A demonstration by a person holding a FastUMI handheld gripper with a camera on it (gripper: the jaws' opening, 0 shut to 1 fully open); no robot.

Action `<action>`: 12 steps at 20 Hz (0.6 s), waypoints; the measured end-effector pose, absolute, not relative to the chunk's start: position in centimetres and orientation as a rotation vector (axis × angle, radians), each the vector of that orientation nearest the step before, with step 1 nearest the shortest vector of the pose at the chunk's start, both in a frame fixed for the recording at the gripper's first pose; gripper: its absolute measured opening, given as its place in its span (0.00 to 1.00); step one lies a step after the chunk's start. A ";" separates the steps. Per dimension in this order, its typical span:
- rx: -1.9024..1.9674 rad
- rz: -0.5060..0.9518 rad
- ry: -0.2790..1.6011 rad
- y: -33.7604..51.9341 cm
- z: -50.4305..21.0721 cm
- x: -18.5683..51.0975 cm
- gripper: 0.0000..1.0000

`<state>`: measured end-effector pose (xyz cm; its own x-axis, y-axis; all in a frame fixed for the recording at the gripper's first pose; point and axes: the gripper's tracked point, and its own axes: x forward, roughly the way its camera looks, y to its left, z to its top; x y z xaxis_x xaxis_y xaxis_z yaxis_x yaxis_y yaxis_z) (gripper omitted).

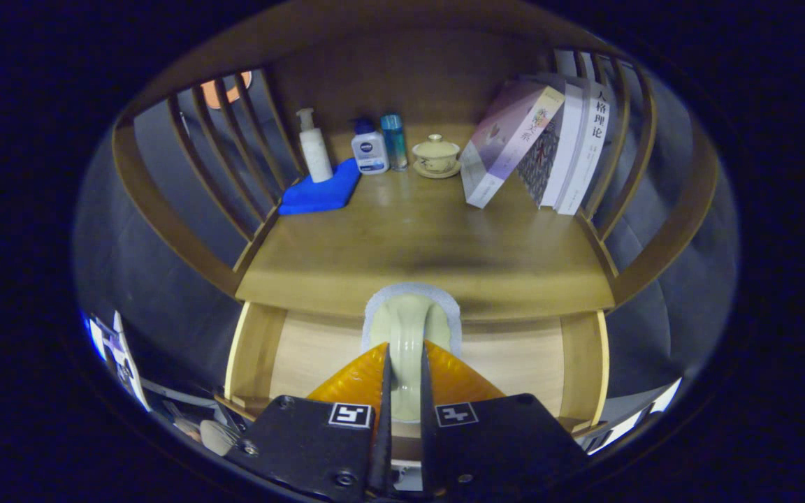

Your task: Pull open the drawer, take out the items inside it, and place them on the countertop above the cabinet.

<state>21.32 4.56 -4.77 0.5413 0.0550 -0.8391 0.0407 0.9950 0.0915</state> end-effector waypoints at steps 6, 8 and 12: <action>0.129 -0.038 0.999 3.8 -4.6 26.9 0.20; 0.113 -0.065 1.002 3.2 -5.1 29.0 0.20; 0.135 -0.074 1.025 3.6 -7.4 31.5 0.20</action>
